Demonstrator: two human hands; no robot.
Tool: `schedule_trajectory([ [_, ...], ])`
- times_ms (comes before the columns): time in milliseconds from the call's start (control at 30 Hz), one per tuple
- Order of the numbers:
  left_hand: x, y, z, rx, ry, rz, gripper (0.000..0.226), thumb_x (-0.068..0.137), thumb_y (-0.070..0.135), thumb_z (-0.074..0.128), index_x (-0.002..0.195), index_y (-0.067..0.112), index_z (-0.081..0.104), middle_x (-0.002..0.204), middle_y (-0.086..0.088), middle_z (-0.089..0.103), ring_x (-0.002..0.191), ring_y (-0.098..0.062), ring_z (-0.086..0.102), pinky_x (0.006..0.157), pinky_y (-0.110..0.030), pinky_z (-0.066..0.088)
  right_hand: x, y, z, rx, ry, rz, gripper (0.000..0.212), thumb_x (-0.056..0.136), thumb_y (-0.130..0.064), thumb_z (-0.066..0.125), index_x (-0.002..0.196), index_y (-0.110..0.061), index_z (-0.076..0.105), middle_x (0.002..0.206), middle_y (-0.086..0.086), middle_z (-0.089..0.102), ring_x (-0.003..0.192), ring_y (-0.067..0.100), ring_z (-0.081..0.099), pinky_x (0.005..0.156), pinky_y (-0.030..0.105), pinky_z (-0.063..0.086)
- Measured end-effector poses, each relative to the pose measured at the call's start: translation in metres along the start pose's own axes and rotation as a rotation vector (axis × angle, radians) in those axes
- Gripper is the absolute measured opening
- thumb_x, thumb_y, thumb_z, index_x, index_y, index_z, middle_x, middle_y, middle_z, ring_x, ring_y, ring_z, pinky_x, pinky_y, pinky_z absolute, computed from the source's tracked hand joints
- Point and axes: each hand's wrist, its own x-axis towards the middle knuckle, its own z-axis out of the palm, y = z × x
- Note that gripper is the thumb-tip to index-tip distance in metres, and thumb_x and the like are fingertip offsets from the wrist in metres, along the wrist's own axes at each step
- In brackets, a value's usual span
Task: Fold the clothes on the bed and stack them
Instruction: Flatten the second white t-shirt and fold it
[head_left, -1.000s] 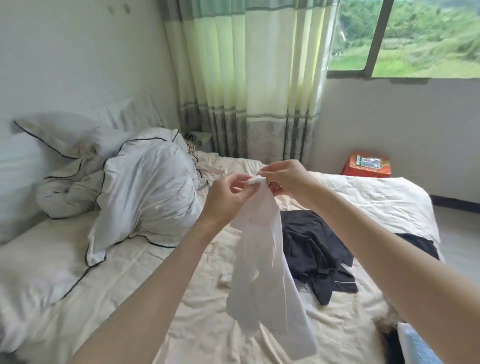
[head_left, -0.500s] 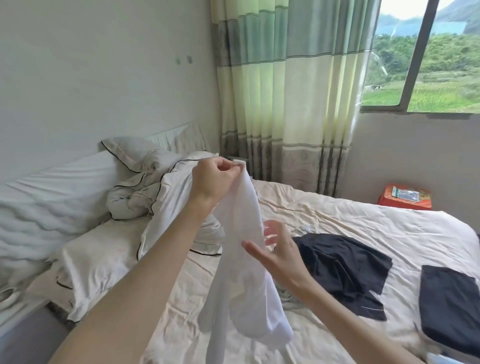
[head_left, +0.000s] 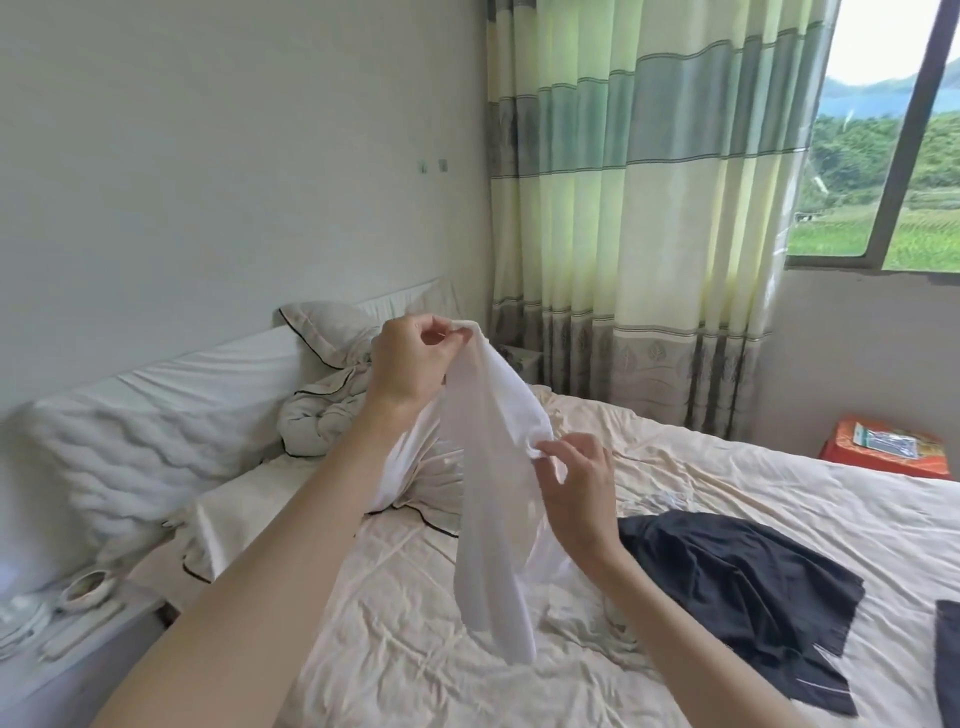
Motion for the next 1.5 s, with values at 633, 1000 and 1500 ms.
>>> schedule_trajectory([
  [633,-0.035,-0.028,-0.038,-0.041,-0.351,-0.101,0.014,0.084,0.019,0.071,0.088,0.006,0.070,0.085,-0.010,0.067,0.078,-0.015,0.056,0.073,-0.031,0.046,0.068,-0.095,-0.023,0.556,-0.746,0.116,0.005,0.086,-0.003,0.064,0.084,0.000,0.067,0.076,0.010,0.063,0.067,0.016,0.059,0.067,0.025,0.047],
  [1000,-0.029,-0.019,-0.047,0.019,-0.224,-0.066,0.020,0.086,0.020,0.069,0.082,0.000,0.070,0.074,-0.005,0.063,0.071,-0.013,0.053,0.070,-0.026,0.043,0.039,-0.046,0.000,0.067,-0.663,-0.010,0.011,0.087,-0.009,0.065,0.075,-0.010,0.067,0.072,0.000,0.064,0.068,0.015,0.058,0.068,0.027,0.050],
  [1500,-0.024,-0.033,-0.109,0.085,-0.141,0.006,0.018,0.096,0.002,0.047,0.092,0.012,0.062,0.084,0.005,0.060,0.077,-0.006,0.053,0.070,-0.010,0.040,0.019,-0.039,0.055,-0.021,-0.458,-0.122,0.013,0.088,-0.004,0.053,0.086,-0.010,0.063,0.088,0.005,0.062,0.084,0.022,0.055,0.066,0.027,0.035],
])
